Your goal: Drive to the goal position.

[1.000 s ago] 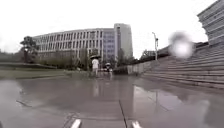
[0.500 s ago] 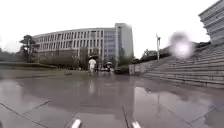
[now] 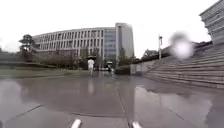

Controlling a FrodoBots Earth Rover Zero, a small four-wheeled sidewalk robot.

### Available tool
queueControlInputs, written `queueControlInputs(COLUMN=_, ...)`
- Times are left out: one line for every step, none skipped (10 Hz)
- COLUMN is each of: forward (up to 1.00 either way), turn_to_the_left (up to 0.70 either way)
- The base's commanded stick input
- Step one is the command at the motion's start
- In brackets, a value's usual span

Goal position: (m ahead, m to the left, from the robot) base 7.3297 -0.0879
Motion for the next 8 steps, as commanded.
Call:
queueControlInputs(forward=0.70, turn_to_the_left=0.00)
queueControlInputs(forward=0.70, turn_to_the_left=0.00)
queueControlInputs(forward=0.70, turn_to_the_left=0.00)
queueControlInputs(forward=0.70, turn_to_the_left=0.00)
queueControlInputs(forward=0.70, turn_to_the_left=0.00)
queueControlInputs(forward=0.70, turn_to_the_left=0.00)
queueControlInputs(forward=0.70, turn_to_the_left=0.00)
queueControlInputs(forward=0.70, turn_to_the_left=0.00)
